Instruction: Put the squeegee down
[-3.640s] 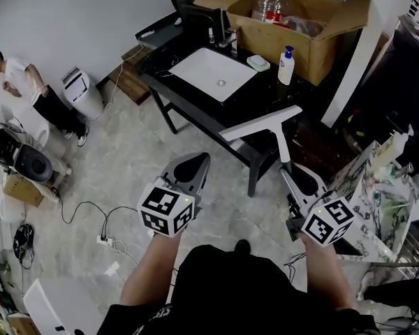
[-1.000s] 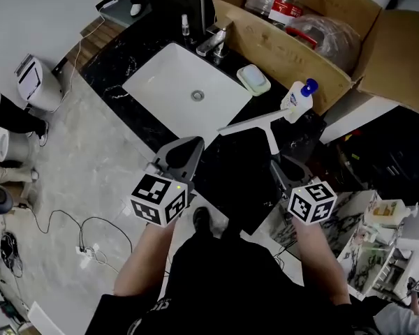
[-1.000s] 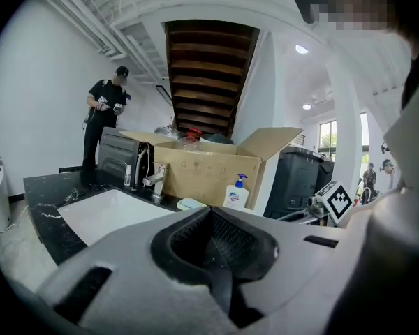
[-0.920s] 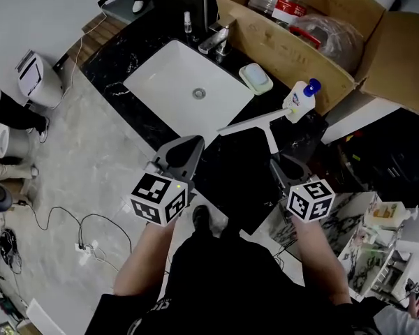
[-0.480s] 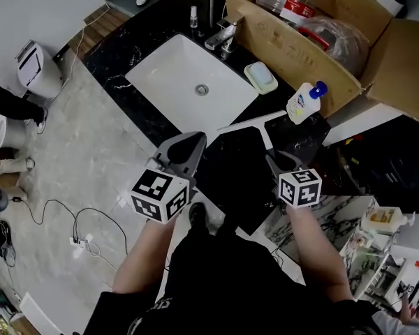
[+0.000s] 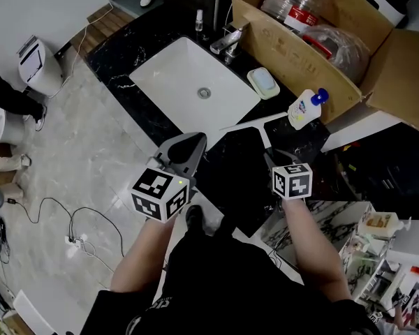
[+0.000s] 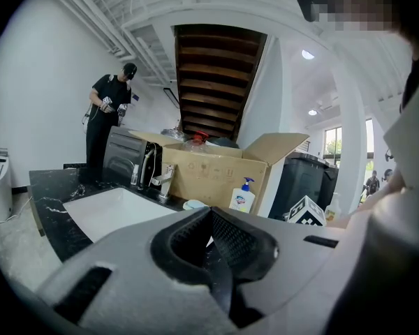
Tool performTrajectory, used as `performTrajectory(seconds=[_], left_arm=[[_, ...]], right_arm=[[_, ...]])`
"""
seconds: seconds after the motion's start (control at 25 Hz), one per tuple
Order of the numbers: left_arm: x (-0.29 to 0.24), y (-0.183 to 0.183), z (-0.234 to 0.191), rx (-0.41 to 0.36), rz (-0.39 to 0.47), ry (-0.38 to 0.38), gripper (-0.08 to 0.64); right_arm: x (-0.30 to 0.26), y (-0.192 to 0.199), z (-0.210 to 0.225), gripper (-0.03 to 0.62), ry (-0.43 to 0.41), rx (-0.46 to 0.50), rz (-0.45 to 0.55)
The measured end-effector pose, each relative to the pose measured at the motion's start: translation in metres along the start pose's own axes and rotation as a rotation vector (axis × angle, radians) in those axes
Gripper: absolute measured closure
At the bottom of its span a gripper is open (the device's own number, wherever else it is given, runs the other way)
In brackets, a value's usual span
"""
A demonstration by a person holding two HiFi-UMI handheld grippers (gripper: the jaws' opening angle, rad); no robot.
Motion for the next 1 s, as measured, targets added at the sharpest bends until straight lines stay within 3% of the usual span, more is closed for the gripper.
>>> performTrajectory(seconds=[0.44,0.84,1.0], left_arm=[[0.006,-0.008,0.01,-0.027,-0.002,0.012,0.551],[0.004,-0.038,0.032,-0.088,0.024,0.064,0.551],[0.006,-0.052,0.036,-0.118,0.043,0.071,0.551]], right_arm=[[0.021,0.001,-0.004,0.489,-0.031,-0.044,0.051],[0.086,-0.044,-0.019,0.507,-0.112,-0.014,0.241],[0.118,-0.064,-0.024,0.556,-0.119,-0.001,0.35]])
Point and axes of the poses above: the fingertips, and each gripper's own axes: x backward along the fingers, z to its right, y out of its underside, the point moved 5 cm from there along x, backward along the fingers, and after that the axes turned 5 degrees about -x, right-handed, at the moved point
